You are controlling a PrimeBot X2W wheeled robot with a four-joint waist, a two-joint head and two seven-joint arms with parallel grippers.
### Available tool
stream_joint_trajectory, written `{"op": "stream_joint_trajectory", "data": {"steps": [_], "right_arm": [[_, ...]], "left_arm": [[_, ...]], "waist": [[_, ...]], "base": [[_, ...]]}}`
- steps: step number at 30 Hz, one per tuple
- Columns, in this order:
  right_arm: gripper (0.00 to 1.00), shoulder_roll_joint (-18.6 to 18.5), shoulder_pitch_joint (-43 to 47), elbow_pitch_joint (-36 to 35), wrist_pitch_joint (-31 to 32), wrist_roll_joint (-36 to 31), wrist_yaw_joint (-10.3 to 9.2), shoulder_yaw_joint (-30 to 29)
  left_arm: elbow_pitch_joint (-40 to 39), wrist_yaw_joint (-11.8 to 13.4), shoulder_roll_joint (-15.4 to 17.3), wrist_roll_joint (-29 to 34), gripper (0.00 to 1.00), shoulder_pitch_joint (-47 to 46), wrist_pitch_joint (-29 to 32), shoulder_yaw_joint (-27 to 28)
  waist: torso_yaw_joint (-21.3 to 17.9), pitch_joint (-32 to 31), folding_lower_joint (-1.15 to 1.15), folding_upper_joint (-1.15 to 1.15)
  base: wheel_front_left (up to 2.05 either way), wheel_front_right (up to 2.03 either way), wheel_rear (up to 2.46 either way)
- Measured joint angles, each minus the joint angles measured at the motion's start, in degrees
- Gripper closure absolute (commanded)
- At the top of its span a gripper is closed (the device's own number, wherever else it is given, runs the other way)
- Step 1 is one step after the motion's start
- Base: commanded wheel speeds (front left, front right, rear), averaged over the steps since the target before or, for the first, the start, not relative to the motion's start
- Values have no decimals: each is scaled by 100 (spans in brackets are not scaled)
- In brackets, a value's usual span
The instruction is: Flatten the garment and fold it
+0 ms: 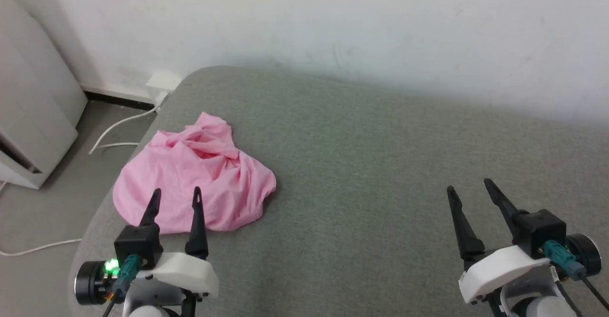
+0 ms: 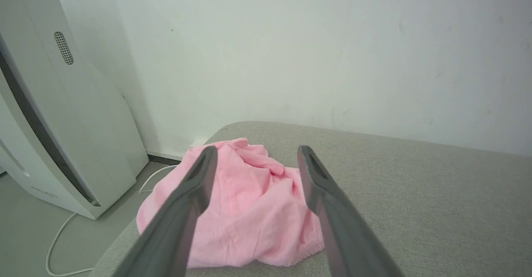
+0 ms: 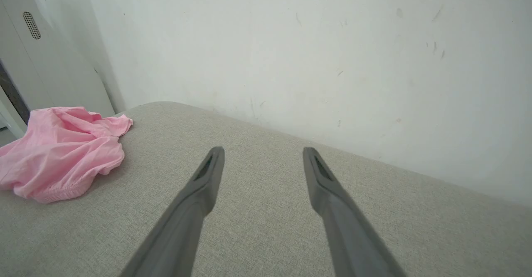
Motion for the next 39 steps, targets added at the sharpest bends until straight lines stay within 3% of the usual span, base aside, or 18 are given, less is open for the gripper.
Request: {"op": "stream_joint_trajectory", "data": {"steps": [39], "right_arm": [[0, 2, -69, 43, -194, 204, 0, 186]], "left_arm": [[-78, 625, 158, -443, 0, 282, -332, -99]], "waist": [[894, 8, 0, 0]], "base": [[0, 0, 0]]}}
